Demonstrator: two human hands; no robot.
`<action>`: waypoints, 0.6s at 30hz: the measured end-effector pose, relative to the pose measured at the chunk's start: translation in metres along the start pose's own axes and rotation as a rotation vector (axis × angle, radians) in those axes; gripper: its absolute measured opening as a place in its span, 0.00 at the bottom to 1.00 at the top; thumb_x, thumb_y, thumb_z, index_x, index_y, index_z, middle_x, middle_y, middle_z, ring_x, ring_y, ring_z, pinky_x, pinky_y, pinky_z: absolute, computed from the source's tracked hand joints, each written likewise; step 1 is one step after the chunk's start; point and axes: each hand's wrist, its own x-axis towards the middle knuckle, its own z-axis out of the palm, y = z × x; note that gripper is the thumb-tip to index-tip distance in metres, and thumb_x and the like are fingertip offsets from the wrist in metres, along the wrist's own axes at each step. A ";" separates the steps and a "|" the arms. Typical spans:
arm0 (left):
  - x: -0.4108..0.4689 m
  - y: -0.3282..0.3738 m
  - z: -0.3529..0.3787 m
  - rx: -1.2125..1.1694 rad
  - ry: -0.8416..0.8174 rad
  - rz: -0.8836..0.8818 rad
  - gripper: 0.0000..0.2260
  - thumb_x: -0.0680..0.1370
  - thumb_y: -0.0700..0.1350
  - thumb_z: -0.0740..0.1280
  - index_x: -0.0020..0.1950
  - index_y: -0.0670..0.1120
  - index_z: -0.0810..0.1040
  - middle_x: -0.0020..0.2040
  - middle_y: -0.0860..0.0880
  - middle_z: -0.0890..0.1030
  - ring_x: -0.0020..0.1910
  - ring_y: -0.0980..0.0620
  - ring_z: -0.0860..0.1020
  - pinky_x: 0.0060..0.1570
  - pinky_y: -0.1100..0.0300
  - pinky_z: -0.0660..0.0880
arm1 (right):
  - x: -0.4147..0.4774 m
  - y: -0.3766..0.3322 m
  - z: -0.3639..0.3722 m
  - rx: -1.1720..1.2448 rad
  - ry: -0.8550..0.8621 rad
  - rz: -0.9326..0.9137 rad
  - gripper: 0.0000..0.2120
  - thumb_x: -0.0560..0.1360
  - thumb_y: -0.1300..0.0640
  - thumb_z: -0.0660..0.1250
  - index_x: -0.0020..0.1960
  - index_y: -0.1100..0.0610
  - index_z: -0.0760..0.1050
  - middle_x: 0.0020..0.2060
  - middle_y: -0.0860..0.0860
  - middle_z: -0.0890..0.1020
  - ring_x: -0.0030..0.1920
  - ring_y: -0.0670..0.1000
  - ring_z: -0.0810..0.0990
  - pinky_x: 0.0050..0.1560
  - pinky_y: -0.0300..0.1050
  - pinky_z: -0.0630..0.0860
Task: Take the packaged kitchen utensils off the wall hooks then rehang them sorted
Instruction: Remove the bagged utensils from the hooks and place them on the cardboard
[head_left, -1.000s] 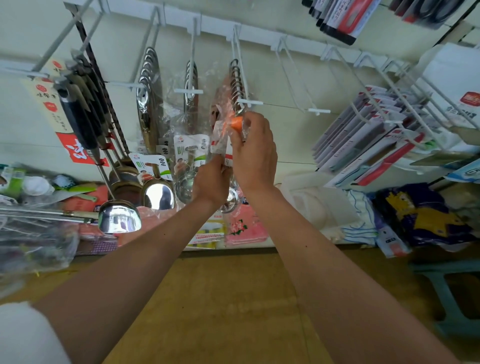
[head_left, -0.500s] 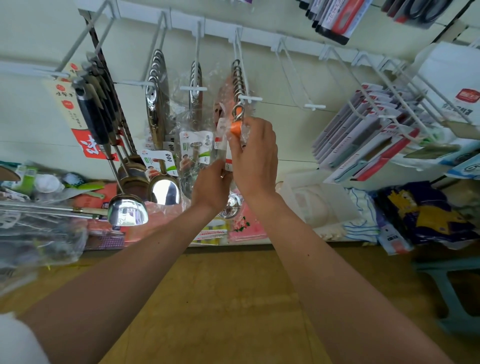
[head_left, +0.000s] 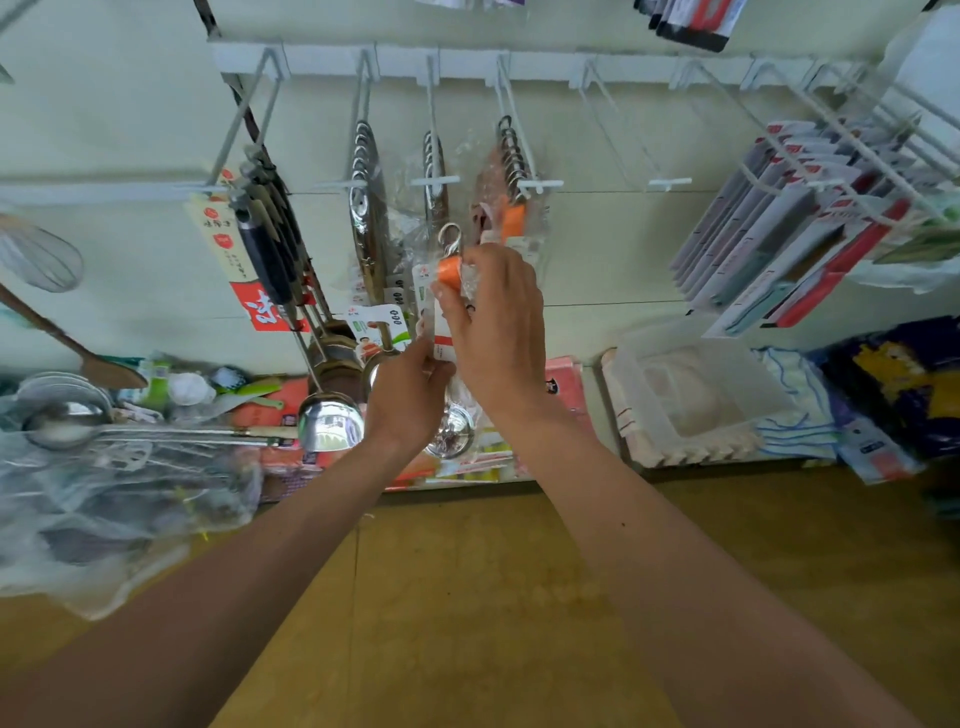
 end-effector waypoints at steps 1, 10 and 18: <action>-0.002 -0.003 -0.005 0.001 0.006 -0.010 0.02 0.81 0.45 0.65 0.50 0.49 0.77 0.44 0.53 0.82 0.44 0.51 0.80 0.37 0.60 0.68 | -0.002 -0.005 0.002 0.012 -0.003 -0.013 0.15 0.77 0.54 0.71 0.59 0.60 0.74 0.55 0.56 0.79 0.56 0.56 0.75 0.55 0.49 0.71; -0.015 -0.017 -0.039 -0.004 0.066 -0.042 0.09 0.81 0.44 0.64 0.41 0.51 0.71 0.41 0.52 0.80 0.38 0.53 0.77 0.34 0.60 0.68 | -0.006 -0.035 0.019 0.096 -0.027 -0.077 0.15 0.77 0.55 0.70 0.59 0.61 0.75 0.54 0.55 0.79 0.55 0.56 0.76 0.54 0.48 0.72; -0.030 -0.040 -0.081 -0.052 0.115 -0.072 0.04 0.81 0.43 0.64 0.51 0.45 0.78 0.41 0.54 0.81 0.40 0.56 0.78 0.35 0.67 0.68 | -0.011 -0.074 0.052 0.152 -0.068 -0.166 0.13 0.78 0.56 0.70 0.59 0.62 0.75 0.53 0.56 0.79 0.55 0.56 0.76 0.55 0.50 0.74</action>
